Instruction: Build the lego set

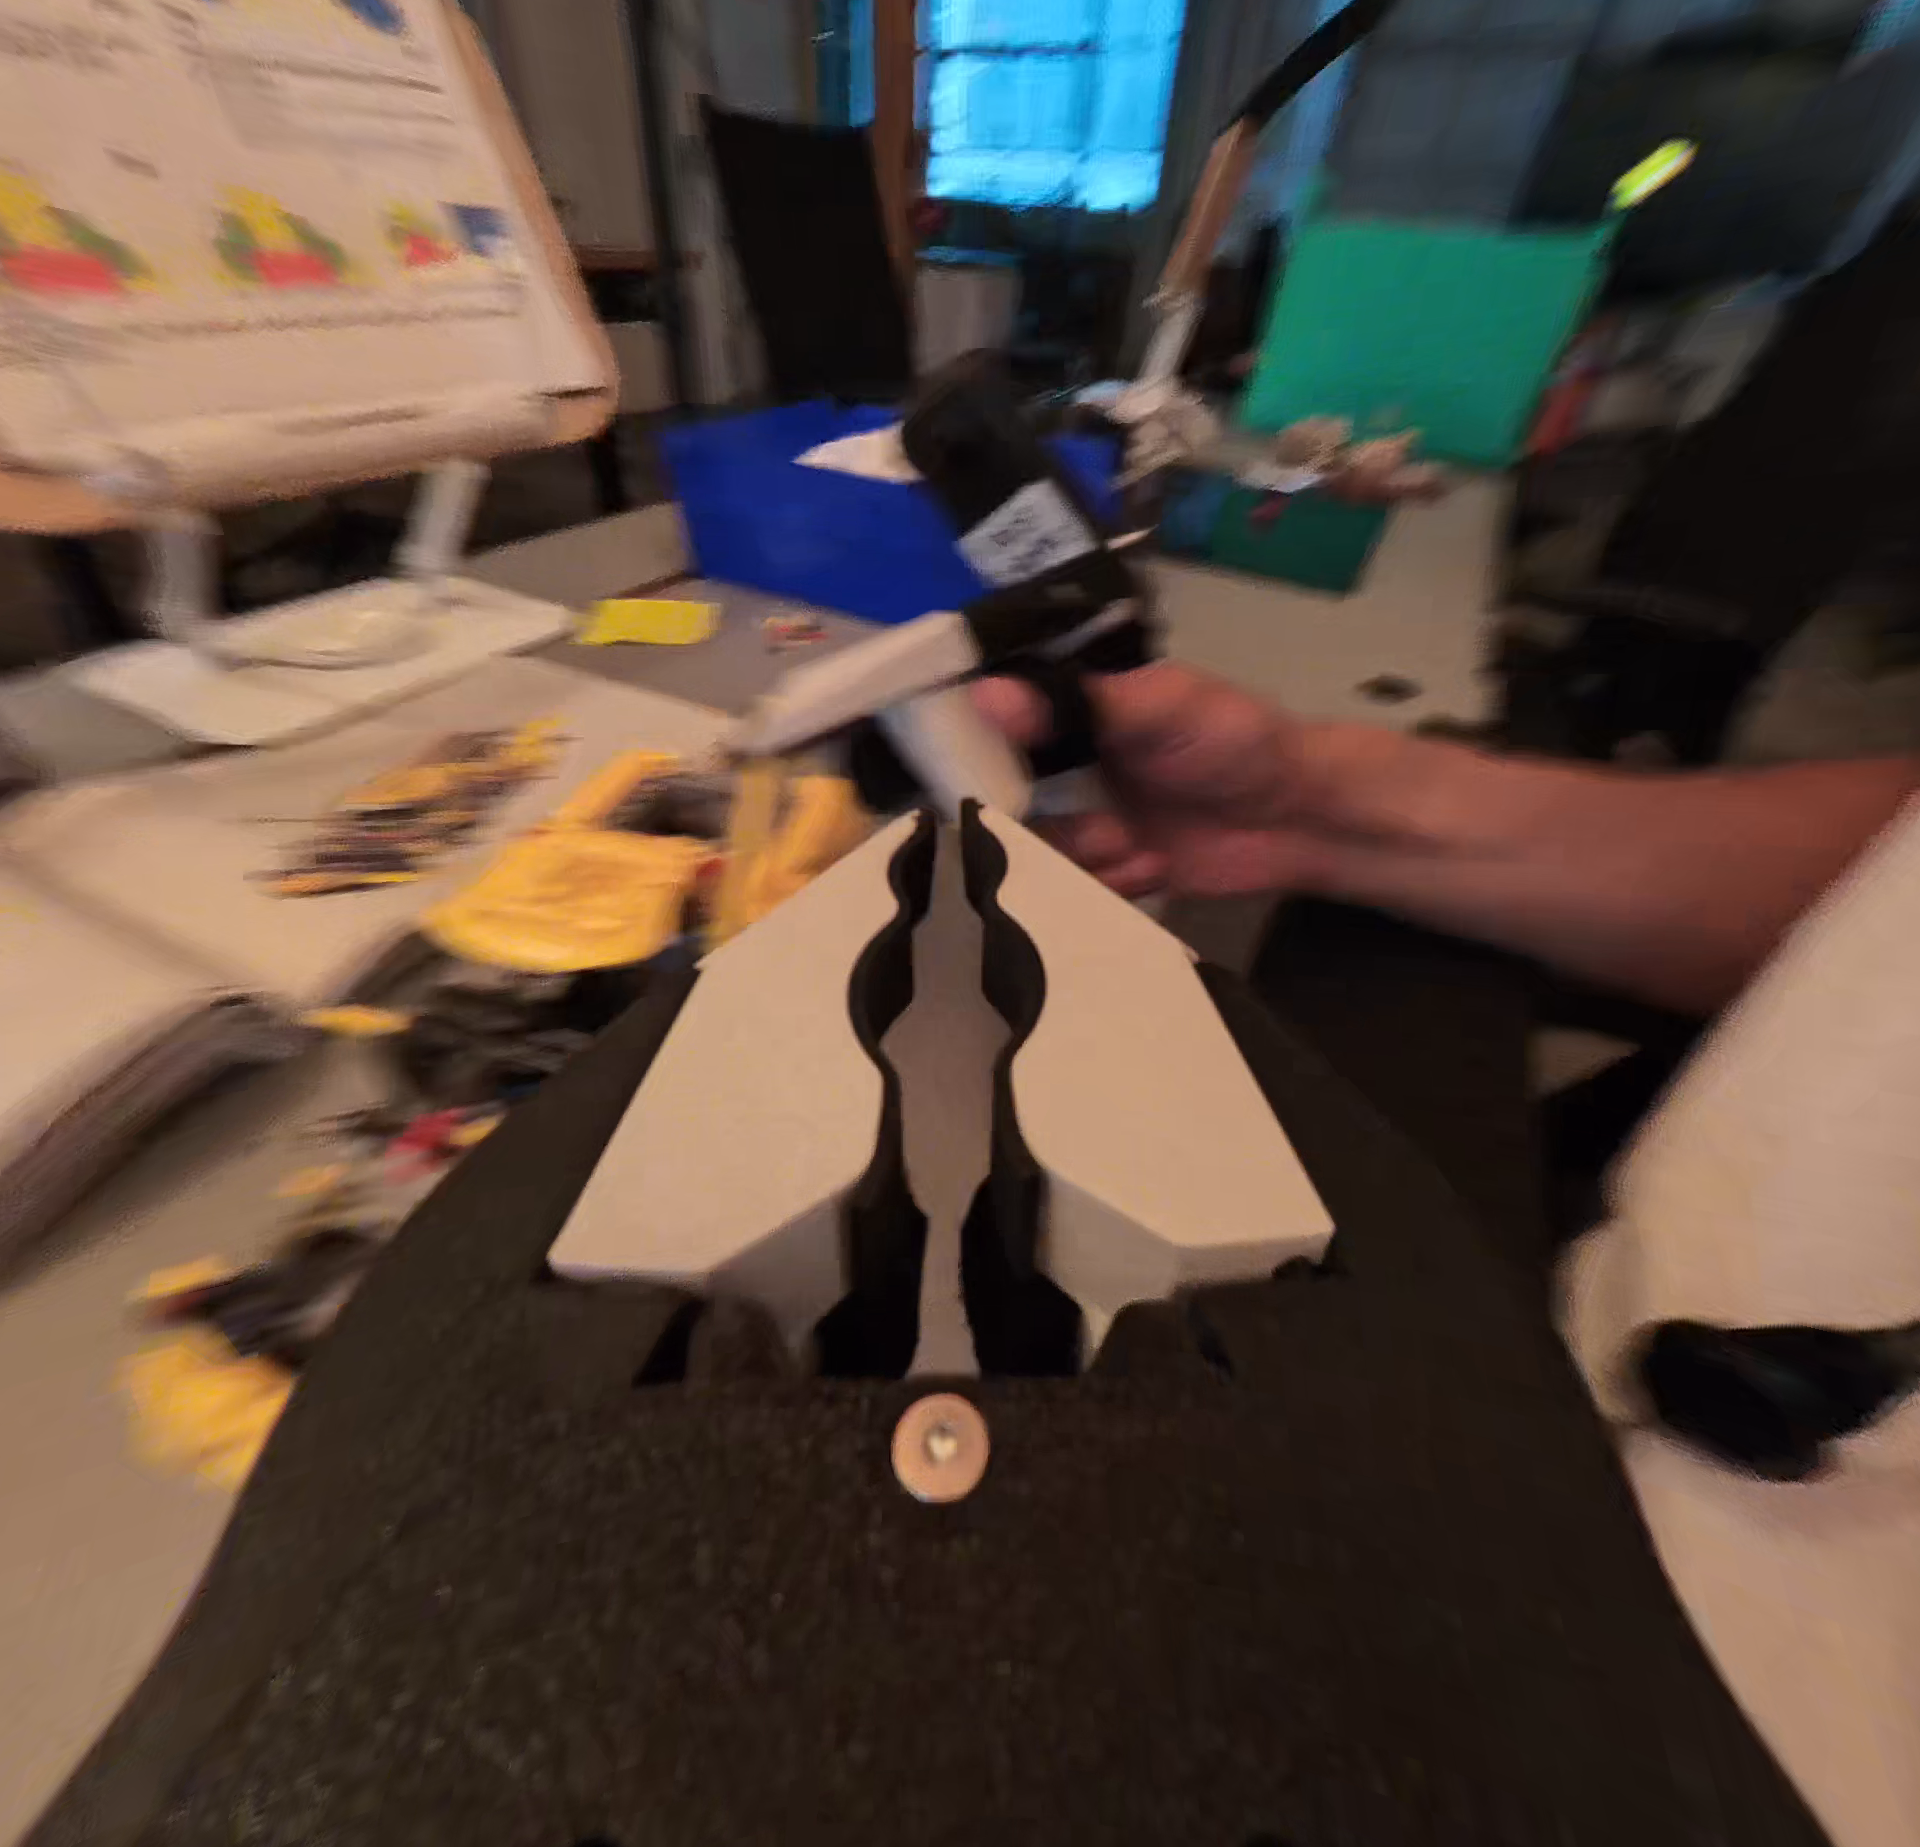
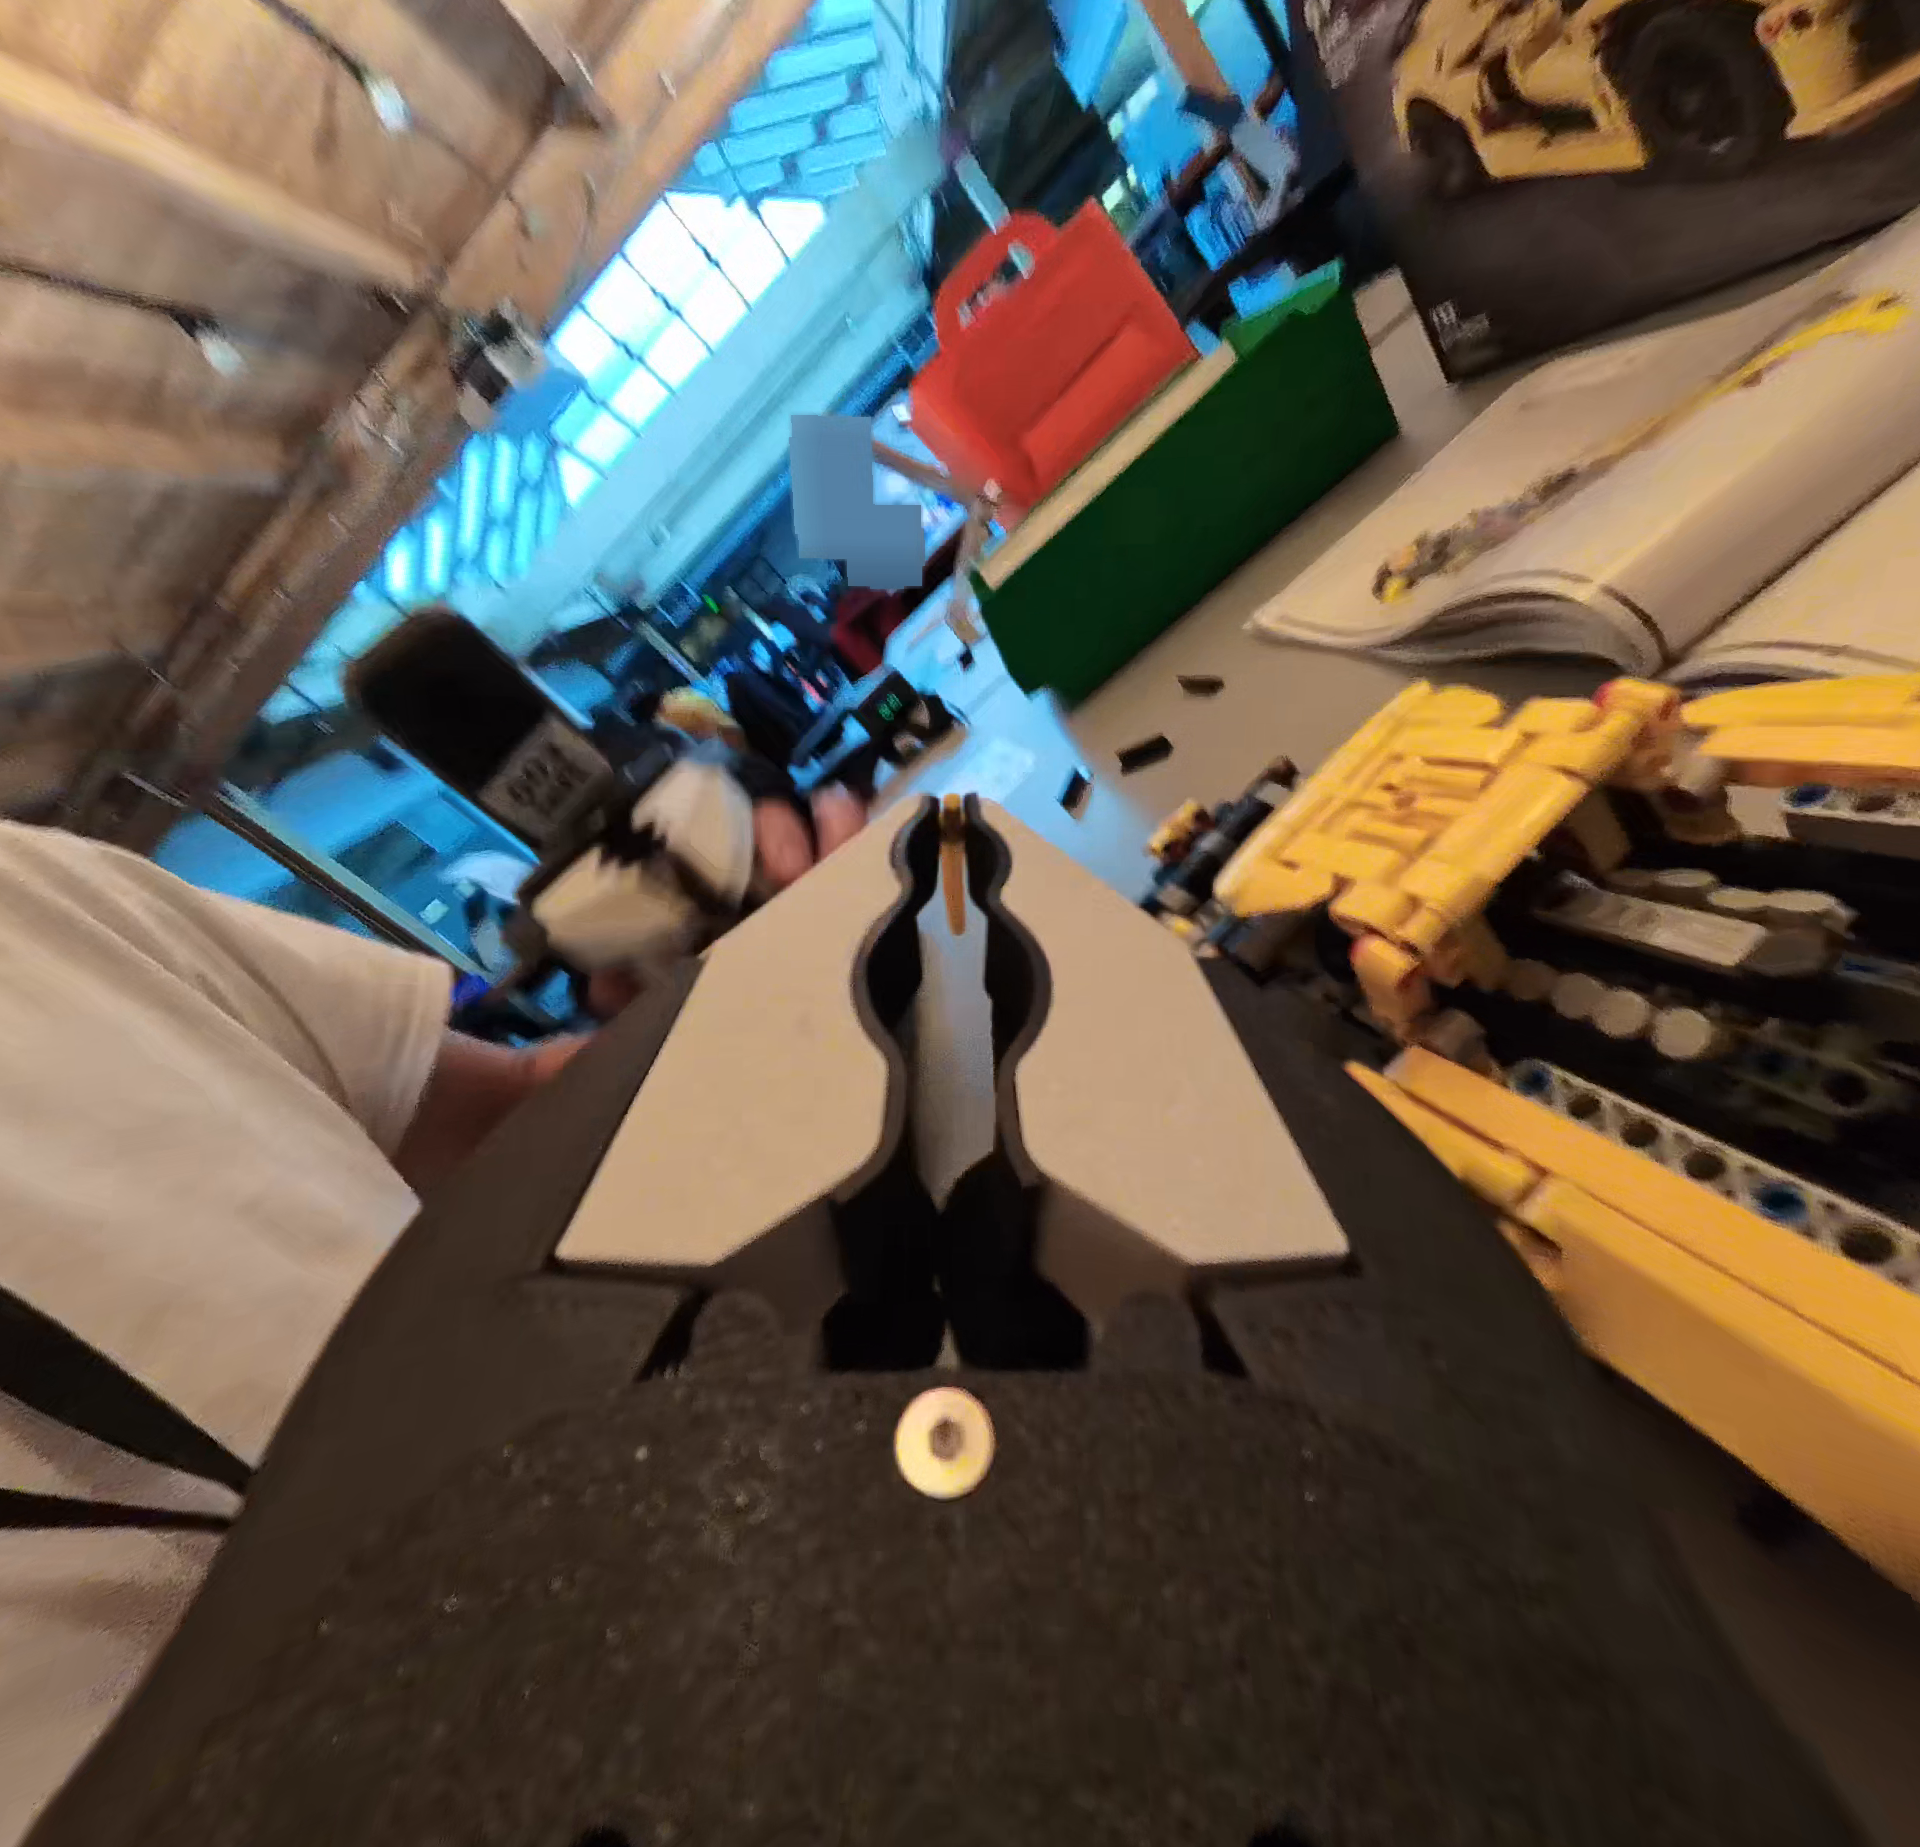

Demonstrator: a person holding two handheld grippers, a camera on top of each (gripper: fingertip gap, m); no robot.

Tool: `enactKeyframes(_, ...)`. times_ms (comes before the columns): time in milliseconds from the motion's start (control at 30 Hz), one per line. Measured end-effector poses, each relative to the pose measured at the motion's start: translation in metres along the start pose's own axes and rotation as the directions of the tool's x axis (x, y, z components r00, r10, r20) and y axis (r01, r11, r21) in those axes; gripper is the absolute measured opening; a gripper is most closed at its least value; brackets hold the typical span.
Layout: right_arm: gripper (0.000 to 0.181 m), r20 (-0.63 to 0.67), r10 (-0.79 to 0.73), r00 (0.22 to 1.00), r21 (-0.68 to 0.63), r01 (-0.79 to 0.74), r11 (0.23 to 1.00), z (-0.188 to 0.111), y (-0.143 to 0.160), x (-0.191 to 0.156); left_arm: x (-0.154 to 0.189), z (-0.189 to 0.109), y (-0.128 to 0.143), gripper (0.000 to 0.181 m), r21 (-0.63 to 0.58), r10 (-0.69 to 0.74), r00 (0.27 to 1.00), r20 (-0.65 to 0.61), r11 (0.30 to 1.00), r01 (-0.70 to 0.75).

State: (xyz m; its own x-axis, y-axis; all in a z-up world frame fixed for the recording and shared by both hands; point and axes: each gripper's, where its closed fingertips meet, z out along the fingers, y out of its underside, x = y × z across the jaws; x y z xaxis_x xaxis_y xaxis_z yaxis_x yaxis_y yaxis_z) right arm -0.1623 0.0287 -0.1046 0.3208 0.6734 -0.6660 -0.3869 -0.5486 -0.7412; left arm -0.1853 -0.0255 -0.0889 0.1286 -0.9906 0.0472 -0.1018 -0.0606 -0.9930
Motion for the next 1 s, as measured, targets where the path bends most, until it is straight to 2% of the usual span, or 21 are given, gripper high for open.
enactKeyframes(67,0.003,0.11,0.04,0.993,0.08,-0.048,0.996,0.006,-0.013,-0.019,0.027,0.018,0.006,0.009,-0.002,-0.21,0.971,-0.118,0.977,0.211)
enactKeyframes(133,0.002,0.231,0.059,0.971,0.127,-0.09,0.988,0.011,-0.021,-0.04,0.021,0.031,0.014,0.025,0.026,-0.398,0.908,-0.127,0.914,0.405)
enactKeyframes(167,0.002,0.282,0.06,0.958,0.134,-0.101,0.986,0.012,-0.021,-0.048,0.013,0.031,0.014,0.026,0.065,-0.48,0.865,-0.143,0.868,0.492)
enactKeyframes(233,0.003,0.273,0.041,0.961,0.112,-0.074,0.991,0.014,-0.013,-0.05,0.001,0.023,0.003,0.028,0.153,-0.573,0.789,-0.222,0.778,0.609)
enactKeyframes(300,0.003,0.209,-0.036,0.977,0.064,0.023,0.998,0.014,0.0,-0.046,-0.006,0.014,-0.008,0.026,0.218,-0.584,0.765,-0.273,0.737,0.64)
enactKeyframes(367,0.003,0.191,-0.104,0.976,0.025,0.101,0.995,0.012,0.007,-0.047,-0.012,0.008,-0.011,0.006,0.235,-0.593,0.747,-0.3,0.713,0.661)
enactKeyframes(567,0.006,0.143,-0.282,0.949,-0.051,0.292,0.955,0.011,0.015,-0.045,-0.011,0.004,-0.004,0.003,0.144,-0.629,0.681,-0.376,0.686,0.713)
enactKeyframes(667,0.019,0.138,-0.434,0.89,-0.11,0.45,0.886,0.002,0.018,-0.047,-0.007,0.001,-0.001,0.003,0.085,-0.622,0.67,-0.405,0.704,0.705)
enactKeyframes(800,0.02,0.148,-0.616,0.774,-0.174,0.634,0.754,-0.008,0.03,-0.045,0.007,0.0,0.01,0.003,-0.034,-0.613,0.655,-0.442,0.741,0.67)
enactKeyframes(900,0.015,0.223,-0.622,0.751,-0.186,0.659,0.729,-0.013,0.043,-0.051,0.014,-0.002,0.011,0.003,-0.075,-0.622,0.612,-0.488,0.729,0.681)
enactKeyframes(1000,0.007,0.206,-0.668,0.715,-0.199,0.699,0.687,-0.012,0.047,-0.048,0.018,0.0,0.015,0.003,-0.107,-0.625,0.607,-0.49,0.734,0.67)
